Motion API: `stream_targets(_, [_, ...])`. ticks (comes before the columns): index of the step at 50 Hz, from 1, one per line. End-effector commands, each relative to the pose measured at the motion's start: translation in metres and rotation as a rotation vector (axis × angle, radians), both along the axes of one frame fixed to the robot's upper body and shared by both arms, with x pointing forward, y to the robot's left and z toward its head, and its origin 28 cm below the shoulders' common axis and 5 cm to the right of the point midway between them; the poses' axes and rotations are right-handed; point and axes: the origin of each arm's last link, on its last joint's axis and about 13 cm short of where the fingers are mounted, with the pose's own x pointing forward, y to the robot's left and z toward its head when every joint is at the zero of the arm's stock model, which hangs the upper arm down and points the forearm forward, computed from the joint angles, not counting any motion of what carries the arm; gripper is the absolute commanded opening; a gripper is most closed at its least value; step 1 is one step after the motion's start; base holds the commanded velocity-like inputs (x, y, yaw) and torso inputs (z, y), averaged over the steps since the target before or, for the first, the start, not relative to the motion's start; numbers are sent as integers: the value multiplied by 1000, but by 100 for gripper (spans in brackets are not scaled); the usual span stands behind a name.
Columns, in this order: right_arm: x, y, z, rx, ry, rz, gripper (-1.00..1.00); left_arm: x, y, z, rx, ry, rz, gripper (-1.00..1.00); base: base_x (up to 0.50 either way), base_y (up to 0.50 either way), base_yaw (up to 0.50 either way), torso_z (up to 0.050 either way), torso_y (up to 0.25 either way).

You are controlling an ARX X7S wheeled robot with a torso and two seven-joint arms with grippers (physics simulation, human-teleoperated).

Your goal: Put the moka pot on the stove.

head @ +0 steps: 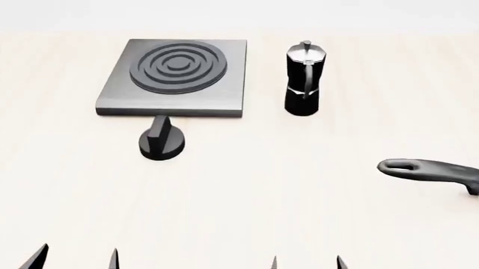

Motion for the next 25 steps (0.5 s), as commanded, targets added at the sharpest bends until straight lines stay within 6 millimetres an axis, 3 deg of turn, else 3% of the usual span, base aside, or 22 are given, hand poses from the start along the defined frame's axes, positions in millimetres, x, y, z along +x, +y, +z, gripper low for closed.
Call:
stream_targets(1, [0, 0, 0, 15, -14, -1, 100, -1, 0, 4, -2, -14, -6, 100, 258, 0, 0, 0, 0])
stream_targets(25, [0, 0, 0, 12, -16, -8, 100, -3, 1, 6, 0, -18, -11, 100, 312, 0, 0, 0, 0])
